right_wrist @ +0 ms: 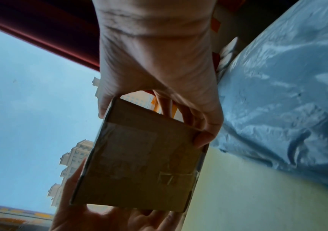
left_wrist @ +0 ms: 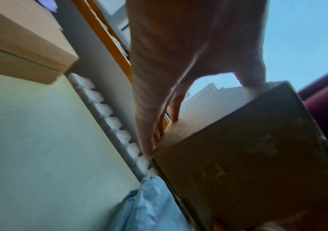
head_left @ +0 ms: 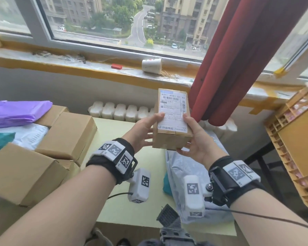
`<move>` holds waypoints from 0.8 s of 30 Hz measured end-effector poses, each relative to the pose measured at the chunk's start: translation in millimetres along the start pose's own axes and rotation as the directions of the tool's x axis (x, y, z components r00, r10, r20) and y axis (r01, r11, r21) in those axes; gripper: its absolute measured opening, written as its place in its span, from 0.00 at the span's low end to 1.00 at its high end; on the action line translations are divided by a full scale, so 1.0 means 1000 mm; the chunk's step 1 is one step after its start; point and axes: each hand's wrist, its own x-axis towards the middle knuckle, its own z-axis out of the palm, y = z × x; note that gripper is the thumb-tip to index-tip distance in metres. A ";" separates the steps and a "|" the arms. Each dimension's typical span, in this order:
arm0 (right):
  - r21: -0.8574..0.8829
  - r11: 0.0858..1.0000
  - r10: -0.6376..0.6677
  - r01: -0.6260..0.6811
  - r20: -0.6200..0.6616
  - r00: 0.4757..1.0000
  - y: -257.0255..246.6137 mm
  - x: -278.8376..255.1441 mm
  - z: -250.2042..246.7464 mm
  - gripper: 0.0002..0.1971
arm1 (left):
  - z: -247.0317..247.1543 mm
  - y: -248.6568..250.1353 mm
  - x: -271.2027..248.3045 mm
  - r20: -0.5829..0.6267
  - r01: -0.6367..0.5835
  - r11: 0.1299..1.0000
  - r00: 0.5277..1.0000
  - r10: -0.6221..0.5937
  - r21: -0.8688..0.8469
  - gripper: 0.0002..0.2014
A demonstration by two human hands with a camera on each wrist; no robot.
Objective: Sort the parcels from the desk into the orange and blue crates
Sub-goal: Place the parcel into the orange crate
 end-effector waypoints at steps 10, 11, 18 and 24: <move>0.066 0.996 -0.052 0.061 -0.134 0.990 -0.018 -0.041 -0.100 0.23 | 0.107 0.008 0.006 0.191 -0.077 0.989 0.980 0.053 0.123 0.19; 0.075 0.995 -0.057 0.068 -0.139 0.989 -0.019 -0.045 -0.113 0.24 | 0.121 0.009 0.006 0.194 -0.077 0.989 0.980 0.052 0.128 0.17; 0.141 0.986 -0.060 0.084 -0.170 0.984 -0.031 -0.078 -0.204 0.24 | 0.221 0.005 0.000 0.227 -0.076 0.986 0.973 0.042 0.147 0.19; 0.142 0.986 -0.061 0.093 -0.216 0.975 -0.032 -0.104 -0.285 0.23 | 0.307 -0.004 -0.002 0.260 -0.063 0.983 0.965 0.016 0.175 0.20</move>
